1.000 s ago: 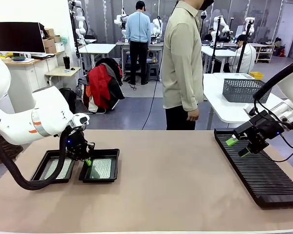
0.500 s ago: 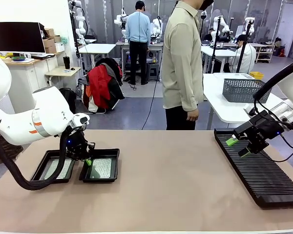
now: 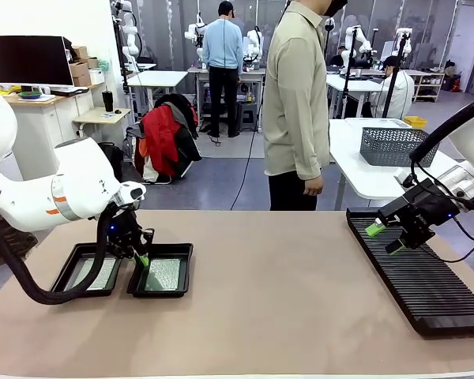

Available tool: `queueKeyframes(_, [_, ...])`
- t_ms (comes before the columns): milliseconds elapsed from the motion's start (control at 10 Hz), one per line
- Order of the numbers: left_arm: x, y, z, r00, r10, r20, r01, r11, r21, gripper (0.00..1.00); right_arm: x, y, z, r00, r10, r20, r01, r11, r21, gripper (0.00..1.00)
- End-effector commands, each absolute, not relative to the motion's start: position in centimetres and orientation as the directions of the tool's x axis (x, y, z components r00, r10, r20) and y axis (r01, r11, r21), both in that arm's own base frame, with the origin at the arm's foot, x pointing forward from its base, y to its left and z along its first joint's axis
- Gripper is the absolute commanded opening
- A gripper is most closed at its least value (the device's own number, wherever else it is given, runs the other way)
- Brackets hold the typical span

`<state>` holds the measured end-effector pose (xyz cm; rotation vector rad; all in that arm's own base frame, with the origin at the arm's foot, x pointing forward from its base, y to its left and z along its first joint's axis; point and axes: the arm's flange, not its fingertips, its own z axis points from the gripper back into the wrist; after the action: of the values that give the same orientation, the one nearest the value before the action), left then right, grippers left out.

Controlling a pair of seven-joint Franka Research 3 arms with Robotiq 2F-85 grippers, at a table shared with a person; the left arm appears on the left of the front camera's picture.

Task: Inspect and transfer BCBs to ESD trays.
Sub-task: Pick up the ESD tray and place it on the left side of the table.

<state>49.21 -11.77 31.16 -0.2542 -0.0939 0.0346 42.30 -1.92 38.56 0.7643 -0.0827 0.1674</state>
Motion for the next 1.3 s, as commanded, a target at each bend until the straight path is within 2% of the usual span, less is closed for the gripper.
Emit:
queueKeyframes(0, [48.4, -12.3, 32.8, 0.995, 0.063, 0.082, -0.046, 0.98, -0.192, 0.25, 42.2, -1.9, 38.7, 0.984, 0.119, 0.136, -0.18, 0.708, 0.683, 1.0])
queueKeyframes(100, [48.0, -12.4, 33.7, 0.995, 0.061, 0.082, -0.046, 0.983, -0.177, 0.54, 42.2, -1.9, 38.7, 0.984, 0.119, 0.136, -0.18, 0.708, 0.683, 1.0])
queueKeyframes(200, [47.6, -12.6, 34.6, 0.995, 0.057, 0.081, -0.044, 0.986, -0.158, 0.42, 42.2, -1.9, 38.7, 0.984, 0.119, 0.136, -0.18, 0.708, 0.683, 1.0])
queueKeyframes(300, [47.2, -12.7, 35.7, 0.996, 0.057, 0.067, -0.048, 0.99, -0.133, 0.72, 42.2, -1.9, 38.7, 0.984, 0.119, 0.136, -0.18, 0.708, 0.683, 1.0])
queueKeyframes(400, [46.6, -12.9, 36.9, 0.997, 0.057, 0.048, -0.052, 0.993, -0.102, 0.6, 42.2, -1.9, 38.7, 0.984, 0.119, 0.136, -0.18, 0.708, 0.683, 1.0])
queueKeyframes(500, [45.8, -12.9, 38.2, 0.998, 0.05, 0.048, -0.046, 0.995, -0.084, 0.9, 42.2, -1.9, 38.7, 0.984, 0.119, 0.136, -0.18, 0.708, 0.683, 1.0])
queueKeyframes(600, [44.8, -13.0, 39.8, 0.998, 0.048, 0.048, -0.045, 0.997, -0.061, 0.78, 42.2, -1.9, 38.7, 0.984, 0.119, 0.136, -0.18, 0.708, 0.683, 1.0])
queueKeyframes(700, [43.9, -13.0, 41.0, 0.998, 0.042, 0.041, -0.04, 0.998, -0.041, 1.0, 42.2, -1.9, 38.7, 0.984, 0.119, 0.136, -0.18, 0.708, 0.683, 1.0])
queueKeyframes(800, [43.1, -13.2, 42.2, 0.999, 0.035, 0.035, -0.034, 0.999, -0.033, 0.96, 42.2, -1.9, 38.7, 0.984, 0.119, 0.136, -0.18, 0.708, 0.683, 1.0])
queueKeyframes(900, [42.4, -13.3, 43.3, 0.999, 0.031, 0.039, -0.03, 0.999, -0.03, 1.0, 42.2, -1.9, 38.7, 0.984, 0.119, 0.136, -0.18, 0.708, 0.683, 1.0])
queueKeyframes(1200, [40.9, -13.6, 45.6, 0.999, 0.039, 0.038, -0.039, 0.999, -0.004, 1.0, 42.2, -1.9, 38.7, 0.984, 0.119, 0.136, -0.18, 0.708, 0.683, 1.0])
